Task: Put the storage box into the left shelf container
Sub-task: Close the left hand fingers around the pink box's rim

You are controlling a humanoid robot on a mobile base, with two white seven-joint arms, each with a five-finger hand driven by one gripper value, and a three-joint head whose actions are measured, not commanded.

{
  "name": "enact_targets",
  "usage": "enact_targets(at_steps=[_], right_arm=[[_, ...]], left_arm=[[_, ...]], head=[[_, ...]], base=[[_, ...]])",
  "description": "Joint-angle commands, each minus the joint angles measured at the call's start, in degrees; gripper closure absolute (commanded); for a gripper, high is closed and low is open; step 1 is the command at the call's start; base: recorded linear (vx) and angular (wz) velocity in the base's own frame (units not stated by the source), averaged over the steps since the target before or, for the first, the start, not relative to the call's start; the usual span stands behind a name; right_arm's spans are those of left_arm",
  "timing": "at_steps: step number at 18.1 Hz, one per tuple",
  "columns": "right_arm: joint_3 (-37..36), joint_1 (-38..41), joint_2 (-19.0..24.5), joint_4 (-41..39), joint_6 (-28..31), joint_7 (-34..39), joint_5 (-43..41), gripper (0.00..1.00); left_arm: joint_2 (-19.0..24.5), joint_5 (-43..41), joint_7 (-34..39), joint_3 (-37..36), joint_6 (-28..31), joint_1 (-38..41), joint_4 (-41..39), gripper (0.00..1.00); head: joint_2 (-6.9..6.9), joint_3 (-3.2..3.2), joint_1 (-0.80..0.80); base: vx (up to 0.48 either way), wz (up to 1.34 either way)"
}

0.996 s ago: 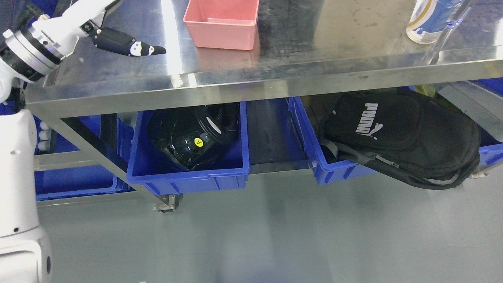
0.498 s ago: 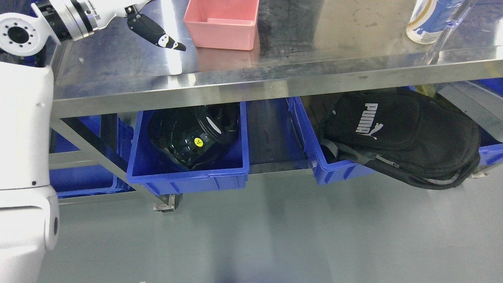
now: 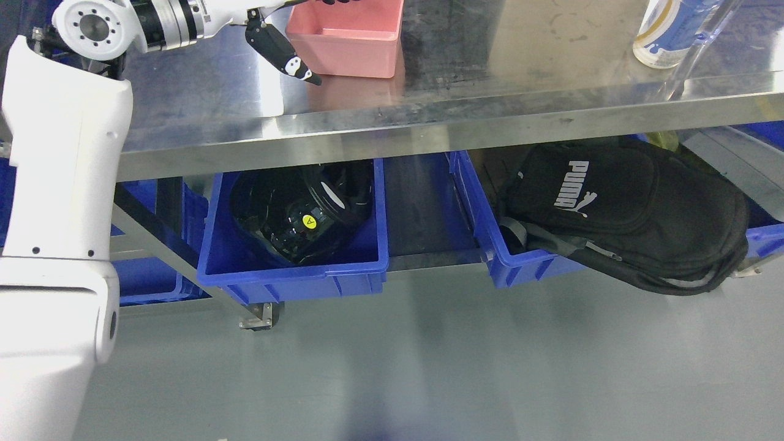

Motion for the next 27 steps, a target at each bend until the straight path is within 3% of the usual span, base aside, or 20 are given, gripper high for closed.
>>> enact_targets(at_steps=[1,9,13,20,23,25,27], right_arm=[[0.01,-0.26,-1.00,-1.00,-0.08,0.02,-1.23,0.00],[0.01,-0.18,-1.00,-1.00,0.01,0.10,-1.23,0.00],[0.01,-0.26,-1.00,-1.00,-0.08,0.02,-1.23,0.00],[0.01,-0.26,-1.00,-1.00,0.01,0.02,-1.23,0.00],[0.01,-0.26,-1.00,-1.00,0.01,0.02,-1.23,0.00],[0.01,-0.26,-1.00,-1.00,0.01,0.02,-1.23,0.00],[0.01,-0.26,-1.00,-1.00,0.01,0.02,-1.23,0.00]], left_arm=[[-5.37,-2.32,0.30,-2.35,0.32,-3.12,10.98,0.05],[-8.63,-7.68,-0.57,-3.14,0.67,-6.38,17.40,0.07],[-8.63,-7.95,-3.13,-2.35,2.07,-6.12,17.67,0.17],[-9.24,-7.60,-5.05,6.26,1.29,-5.24,17.67,0.64],[-9.33,-7.24,-8.22,11.61,-0.81,-4.18,17.67,0.92],[-9.33,-6.81,-8.40,14.51,-3.36,-3.05,17.67,1.00],[-9.33,-4.01,-8.40,17.24,-4.07,-1.90,17.58,1.00]], head=[[0.00,0.00,0.00],[0.00,0.00,0.00],[0.00,0.00,0.00],[0.00,0.00,0.00],[0.00,0.00,0.00],[0.00,0.00,0.00],[0.00,0.00,0.00]], base=[[0.000,0.00],[0.000,0.00],[0.000,0.00],[0.000,0.00],[0.000,0.00],[0.000,0.00],[0.000,0.00]])
